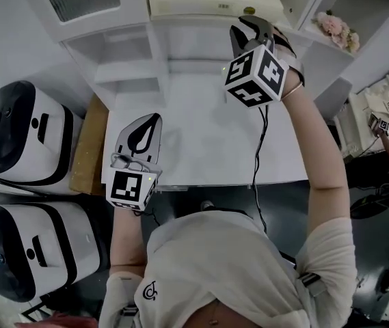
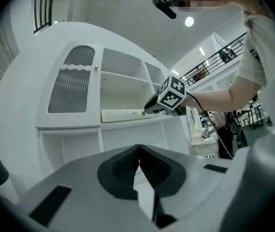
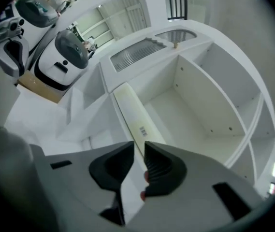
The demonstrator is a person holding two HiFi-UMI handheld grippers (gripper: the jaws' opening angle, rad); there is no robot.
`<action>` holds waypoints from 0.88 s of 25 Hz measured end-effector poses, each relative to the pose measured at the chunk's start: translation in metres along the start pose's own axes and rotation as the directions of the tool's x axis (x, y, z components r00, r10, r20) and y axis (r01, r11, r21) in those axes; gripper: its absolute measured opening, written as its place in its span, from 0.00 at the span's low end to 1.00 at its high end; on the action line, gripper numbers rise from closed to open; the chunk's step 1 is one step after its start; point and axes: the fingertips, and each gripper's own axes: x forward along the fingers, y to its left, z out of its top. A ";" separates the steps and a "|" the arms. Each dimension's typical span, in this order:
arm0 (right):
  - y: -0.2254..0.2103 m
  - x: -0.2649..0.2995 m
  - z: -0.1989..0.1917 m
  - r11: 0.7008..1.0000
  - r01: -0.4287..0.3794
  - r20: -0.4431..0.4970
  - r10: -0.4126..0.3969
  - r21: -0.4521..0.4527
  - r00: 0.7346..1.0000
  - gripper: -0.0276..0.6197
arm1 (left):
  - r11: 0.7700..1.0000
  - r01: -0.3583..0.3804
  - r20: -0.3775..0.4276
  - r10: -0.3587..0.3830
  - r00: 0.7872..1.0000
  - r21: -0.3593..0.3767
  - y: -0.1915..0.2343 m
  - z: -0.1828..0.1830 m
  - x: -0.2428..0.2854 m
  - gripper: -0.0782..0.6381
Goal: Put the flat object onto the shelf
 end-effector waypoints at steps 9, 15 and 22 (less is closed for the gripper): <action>0.028 -0.077 -0.035 0.945 0.019 0.102 -0.055 0.326 0.993 0.05 | 0.999 0.040 0.041 -0.040 0.998 0.006 -0.015 0.019 -0.004 0.13; 0.066 -0.125 -0.049 0.867 -0.057 0.198 -0.049 0.495 0.979 0.05 | 0.999 0.039 0.041 -0.039 0.998 0.001 -0.020 0.022 -0.004 0.13; 0.099 -0.164 -0.063 0.758 -0.122 0.261 -0.066 0.640 0.963 0.05 | 0.999 0.033 0.035 -0.033 0.999 -0.011 -0.024 0.024 -0.008 0.13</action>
